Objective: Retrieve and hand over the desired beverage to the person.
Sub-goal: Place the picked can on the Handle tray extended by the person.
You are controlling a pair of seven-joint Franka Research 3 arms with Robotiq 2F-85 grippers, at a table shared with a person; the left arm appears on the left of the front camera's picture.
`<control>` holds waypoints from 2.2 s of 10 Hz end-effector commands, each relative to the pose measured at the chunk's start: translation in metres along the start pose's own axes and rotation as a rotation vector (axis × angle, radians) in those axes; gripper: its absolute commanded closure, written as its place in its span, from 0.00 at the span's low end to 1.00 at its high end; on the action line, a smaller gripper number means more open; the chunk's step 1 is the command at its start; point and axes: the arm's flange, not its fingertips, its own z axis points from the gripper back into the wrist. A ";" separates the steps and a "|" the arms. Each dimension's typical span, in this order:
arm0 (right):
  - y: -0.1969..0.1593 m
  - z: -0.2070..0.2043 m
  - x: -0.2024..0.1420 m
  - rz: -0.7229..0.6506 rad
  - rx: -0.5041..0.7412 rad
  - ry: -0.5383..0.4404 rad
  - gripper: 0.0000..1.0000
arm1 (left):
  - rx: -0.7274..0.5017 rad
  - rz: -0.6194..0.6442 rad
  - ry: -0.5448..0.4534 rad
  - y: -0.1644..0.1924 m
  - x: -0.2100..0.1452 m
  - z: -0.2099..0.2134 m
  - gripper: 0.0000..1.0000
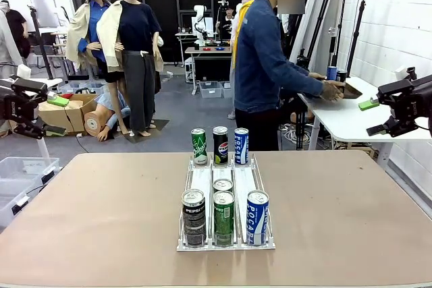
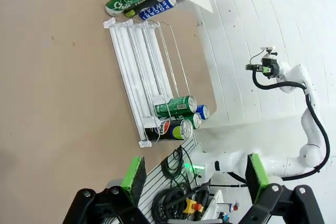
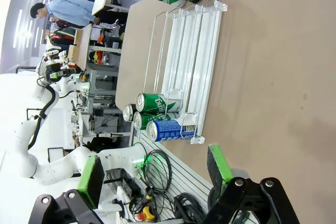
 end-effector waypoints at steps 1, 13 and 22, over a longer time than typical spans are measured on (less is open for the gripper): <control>0.001 -0.001 0.000 -0.003 0.001 0.001 0.00 | 0.000 0.003 -0.011 0.002 -0.001 0.005 0.00; 0.001 -0.001 0.000 -0.003 0.001 0.001 0.00 | 0.000 0.003 -0.011 0.002 -0.001 0.005 0.00; 0.001 -0.001 0.000 -0.003 0.001 0.001 0.00 | 0.000 0.003 -0.011 0.002 -0.001 0.005 0.00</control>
